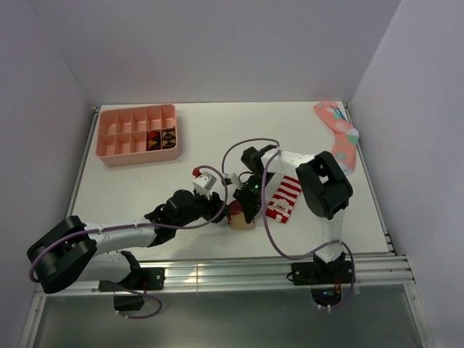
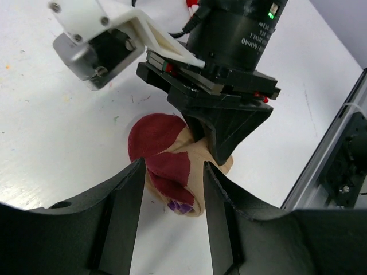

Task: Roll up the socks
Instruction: Roll the sock at the center of the board.

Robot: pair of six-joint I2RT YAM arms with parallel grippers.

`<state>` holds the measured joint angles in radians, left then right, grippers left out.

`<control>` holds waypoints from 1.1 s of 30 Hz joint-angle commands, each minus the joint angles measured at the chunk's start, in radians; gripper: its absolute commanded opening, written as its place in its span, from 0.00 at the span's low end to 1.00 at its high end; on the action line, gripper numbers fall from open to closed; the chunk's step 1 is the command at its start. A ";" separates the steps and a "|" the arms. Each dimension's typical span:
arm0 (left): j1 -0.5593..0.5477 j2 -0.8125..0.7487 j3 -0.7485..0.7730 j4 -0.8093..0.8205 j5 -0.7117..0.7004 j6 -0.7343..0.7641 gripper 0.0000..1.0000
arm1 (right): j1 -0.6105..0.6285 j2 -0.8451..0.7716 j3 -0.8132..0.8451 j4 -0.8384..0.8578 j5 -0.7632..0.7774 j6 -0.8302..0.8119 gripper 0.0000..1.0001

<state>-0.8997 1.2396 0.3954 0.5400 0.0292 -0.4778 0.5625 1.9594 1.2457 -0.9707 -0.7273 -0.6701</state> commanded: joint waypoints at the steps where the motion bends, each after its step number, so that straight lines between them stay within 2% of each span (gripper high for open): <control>1: -0.028 0.040 0.016 0.083 -0.056 0.065 0.50 | 0.005 0.094 -0.025 0.015 0.178 -0.040 0.15; 15: -0.071 0.219 0.077 0.164 -0.038 0.133 0.51 | 0.002 0.137 0.012 0.001 0.198 -0.028 0.15; 25: -0.076 0.294 0.082 0.146 -0.012 0.076 0.48 | -0.009 0.147 0.018 0.010 0.201 -0.022 0.15; 28: -0.084 0.302 0.082 0.133 -0.011 0.051 0.42 | -0.012 0.144 0.012 0.021 0.200 -0.017 0.15; 31: -0.087 0.313 0.097 0.104 -0.005 0.018 0.32 | -0.015 0.131 0.000 0.041 0.198 -0.008 0.15; 33: -0.093 0.322 0.120 0.065 -0.003 -0.001 0.20 | -0.016 0.119 -0.012 0.064 0.204 0.000 0.17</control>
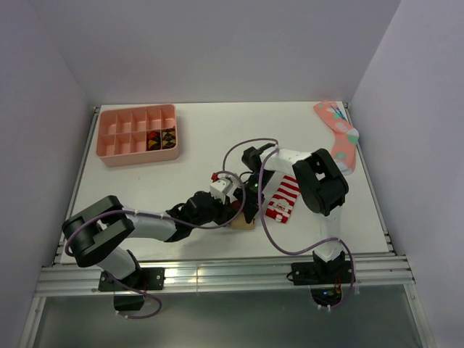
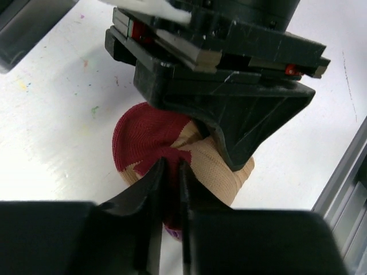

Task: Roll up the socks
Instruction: Roll the sock at the center of the board.

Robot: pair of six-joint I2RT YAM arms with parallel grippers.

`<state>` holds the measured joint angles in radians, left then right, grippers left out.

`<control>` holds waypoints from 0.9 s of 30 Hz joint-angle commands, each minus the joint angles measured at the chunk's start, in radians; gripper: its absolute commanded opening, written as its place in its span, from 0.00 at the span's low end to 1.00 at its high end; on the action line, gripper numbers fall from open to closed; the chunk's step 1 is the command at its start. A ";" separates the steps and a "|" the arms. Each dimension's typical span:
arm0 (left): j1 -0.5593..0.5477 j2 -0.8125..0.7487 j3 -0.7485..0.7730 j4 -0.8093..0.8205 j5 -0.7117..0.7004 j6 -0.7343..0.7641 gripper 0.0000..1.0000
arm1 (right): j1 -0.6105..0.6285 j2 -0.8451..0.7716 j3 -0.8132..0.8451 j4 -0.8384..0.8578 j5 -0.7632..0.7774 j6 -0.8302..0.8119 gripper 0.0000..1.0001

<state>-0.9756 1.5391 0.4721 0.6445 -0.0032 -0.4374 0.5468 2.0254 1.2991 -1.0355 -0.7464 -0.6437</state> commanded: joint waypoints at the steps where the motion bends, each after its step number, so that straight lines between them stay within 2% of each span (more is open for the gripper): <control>1: -0.018 0.033 0.054 -0.061 0.032 -0.059 0.15 | -0.001 0.041 -0.069 0.137 0.228 -0.016 0.18; 3: -0.026 0.045 0.089 -0.126 0.026 -0.084 0.01 | -0.001 0.013 -0.089 0.169 0.240 0.002 0.21; 7: -0.043 0.091 0.157 -0.250 0.009 -0.124 0.00 | -0.002 -0.039 -0.126 0.225 0.249 0.038 0.34; 12: -0.057 0.122 0.230 -0.419 -0.032 -0.168 0.00 | -0.011 -0.114 -0.164 0.304 0.262 0.104 0.46; 16: -0.057 0.142 0.266 -0.488 -0.041 -0.188 0.00 | -0.073 -0.162 -0.165 0.337 0.237 0.147 0.51; 21: -0.058 0.173 0.303 -0.543 -0.043 -0.189 0.01 | -0.172 -0.231 -0.167 0.367 0.156 0.183 0.53; 27: -0.057 0.213 0.332 -0.568 -0.037 -0.189 0.00 | -0.268 -0.316 -0.188 0.359 0.046 0.148 0.55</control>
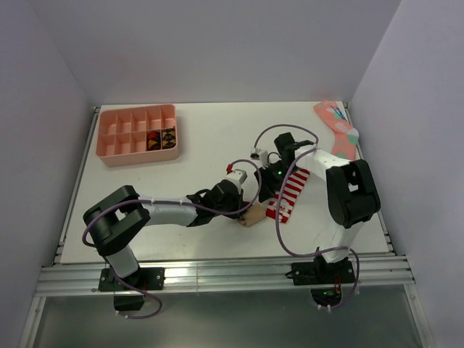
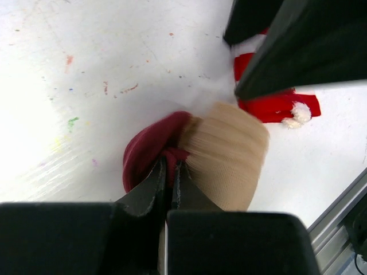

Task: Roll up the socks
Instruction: Roll the sock at the center of the board.

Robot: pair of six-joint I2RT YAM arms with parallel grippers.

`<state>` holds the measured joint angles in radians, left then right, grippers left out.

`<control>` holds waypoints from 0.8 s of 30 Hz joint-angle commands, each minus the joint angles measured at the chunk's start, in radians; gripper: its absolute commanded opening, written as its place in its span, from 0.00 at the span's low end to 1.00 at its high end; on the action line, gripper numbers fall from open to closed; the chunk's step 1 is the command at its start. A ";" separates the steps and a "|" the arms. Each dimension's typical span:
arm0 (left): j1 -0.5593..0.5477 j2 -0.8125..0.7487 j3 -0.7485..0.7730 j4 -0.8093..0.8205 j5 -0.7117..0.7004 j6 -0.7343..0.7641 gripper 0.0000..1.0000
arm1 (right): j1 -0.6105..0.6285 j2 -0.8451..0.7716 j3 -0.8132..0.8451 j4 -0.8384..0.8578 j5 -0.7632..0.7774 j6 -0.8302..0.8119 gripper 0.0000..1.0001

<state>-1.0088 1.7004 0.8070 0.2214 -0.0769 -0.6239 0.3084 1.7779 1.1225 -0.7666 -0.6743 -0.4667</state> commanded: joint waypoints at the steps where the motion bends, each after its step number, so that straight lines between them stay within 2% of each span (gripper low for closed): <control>1: -0.024 0.059 -0.003 -0.143 0.040 -0.003 0.00 | -0.035 -0.080 -0.016 0.093 -0.036 -0.030 0.55; 5: -0.022 0.071 -0.008 -0.134 0.046 -0.005 0.00 | -0.058 -0.121 -0.049 0.076 -0.093 -0.079 0.56; 10: -0.011 0.080 -0.031 -0.106 0.068 -0.004 0.00 | -0.120 -0.173 -0.072 0.014 -0.183 -0.245 0.56; 15: 0.024 0.093 -0.043 -0.080 0.169 0.019 0.00 | -0.138 -0.251 -0.147 -0.008 -0.188 -0.430 0.56; 24: 0.062 0.159 -0.025 -0.079 0.299 0.050 0.00 | -0.121 -0.396 -0.270 -0.002 -0.171 -0.592 0.59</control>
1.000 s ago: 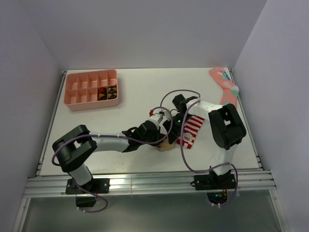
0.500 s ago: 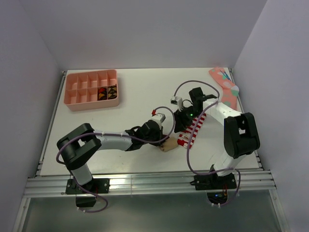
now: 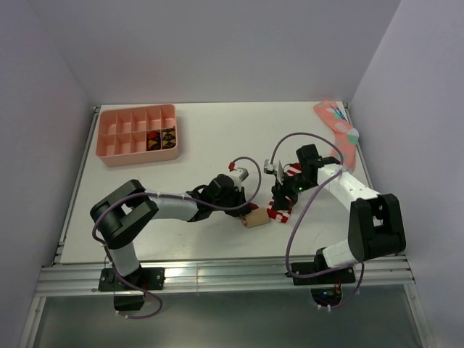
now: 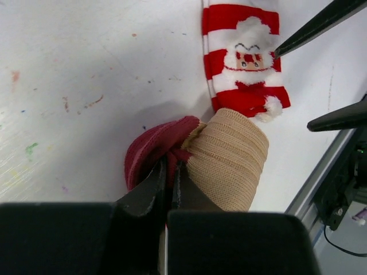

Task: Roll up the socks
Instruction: Roll the sock at the center of the board.

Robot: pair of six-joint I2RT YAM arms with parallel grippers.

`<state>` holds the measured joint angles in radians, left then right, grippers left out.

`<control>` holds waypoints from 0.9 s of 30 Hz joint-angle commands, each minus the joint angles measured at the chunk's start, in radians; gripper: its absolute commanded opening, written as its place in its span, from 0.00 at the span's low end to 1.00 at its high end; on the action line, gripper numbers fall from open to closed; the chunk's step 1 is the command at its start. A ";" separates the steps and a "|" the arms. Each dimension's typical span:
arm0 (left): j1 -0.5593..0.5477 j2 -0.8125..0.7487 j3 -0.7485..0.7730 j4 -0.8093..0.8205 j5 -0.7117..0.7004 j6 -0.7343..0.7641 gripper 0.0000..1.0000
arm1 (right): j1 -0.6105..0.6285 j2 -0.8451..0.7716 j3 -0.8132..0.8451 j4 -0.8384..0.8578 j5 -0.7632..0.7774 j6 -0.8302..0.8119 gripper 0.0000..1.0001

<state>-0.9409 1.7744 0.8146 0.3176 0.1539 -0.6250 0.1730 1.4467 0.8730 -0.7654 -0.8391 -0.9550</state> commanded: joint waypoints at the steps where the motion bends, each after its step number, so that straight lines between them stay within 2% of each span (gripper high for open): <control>1: -0.001 0.091 -0.029 -0.176 0.078 0.053 0.00 | 0.022 -0.080 -0.043 0.023 0.004 -0.102 0.59; 8: 0.027 0.145 -0.008 -0.175 0.170 0.065 0.00 | 0.141 -0.250 -0.187 0.171 0.104 -0.074 0.62; 14: 0.044 0.171 0.008 -0.183 0.222 0.076 0.00 | 0.207 -0.321 -0.259 0.253 0.169 -0.068 0.66; 16: 0.047 0.183 0.014 -0.186 0.234 0.079 0.00 | 0.218 -0.330 -0.270 0.264 0.169 -0.073 0.69; 27: 0.074 0.212 0.024 -0.190 0.299 0.084 0.00 | 0.296 -0.299 -0.302 0.313 0.216 -0.060 0.69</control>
<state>-0.8604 1.8969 0.8932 0.3599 0.4675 -0.6094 0.4397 1.1431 0.5854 -0.4973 -0.6411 -1.0122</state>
